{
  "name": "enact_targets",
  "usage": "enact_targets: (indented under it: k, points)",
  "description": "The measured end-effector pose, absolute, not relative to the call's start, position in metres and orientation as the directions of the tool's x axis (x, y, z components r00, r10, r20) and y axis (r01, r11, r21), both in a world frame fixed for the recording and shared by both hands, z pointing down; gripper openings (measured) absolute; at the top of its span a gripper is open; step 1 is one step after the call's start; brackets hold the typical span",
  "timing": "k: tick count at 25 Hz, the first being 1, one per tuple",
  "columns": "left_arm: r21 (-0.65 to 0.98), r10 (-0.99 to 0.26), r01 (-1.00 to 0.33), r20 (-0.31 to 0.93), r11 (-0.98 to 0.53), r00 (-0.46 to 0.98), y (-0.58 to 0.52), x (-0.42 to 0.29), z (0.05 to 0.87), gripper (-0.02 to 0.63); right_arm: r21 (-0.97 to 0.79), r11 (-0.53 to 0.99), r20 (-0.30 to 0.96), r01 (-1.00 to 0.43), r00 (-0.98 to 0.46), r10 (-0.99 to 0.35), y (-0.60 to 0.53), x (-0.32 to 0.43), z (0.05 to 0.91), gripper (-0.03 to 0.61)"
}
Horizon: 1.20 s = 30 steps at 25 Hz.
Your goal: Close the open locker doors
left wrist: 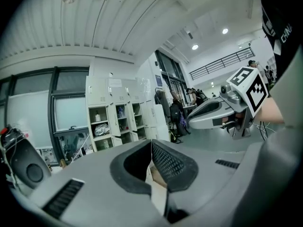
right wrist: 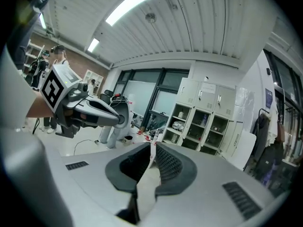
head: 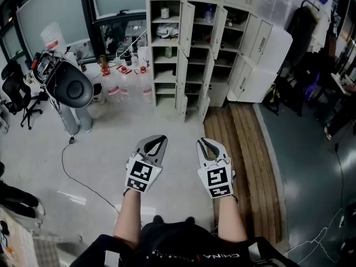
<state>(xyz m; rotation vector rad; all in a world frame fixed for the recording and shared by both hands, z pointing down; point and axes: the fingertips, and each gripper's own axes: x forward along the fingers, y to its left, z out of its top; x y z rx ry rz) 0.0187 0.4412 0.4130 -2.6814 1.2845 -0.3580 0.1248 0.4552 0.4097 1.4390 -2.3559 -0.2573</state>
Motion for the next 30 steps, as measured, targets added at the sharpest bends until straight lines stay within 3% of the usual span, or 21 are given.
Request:
enact_targets:
  k: [30]
  points:
    - [-0.276, -0.764, -0.714, 0.18, -0.643, 0.619, 0.448, 0.042, 0.415, 0.02, 0.276, 0.49, 0.227, -0.827, -0.44, -0.869, 0.457, 0.134, 0.411, 0.058]
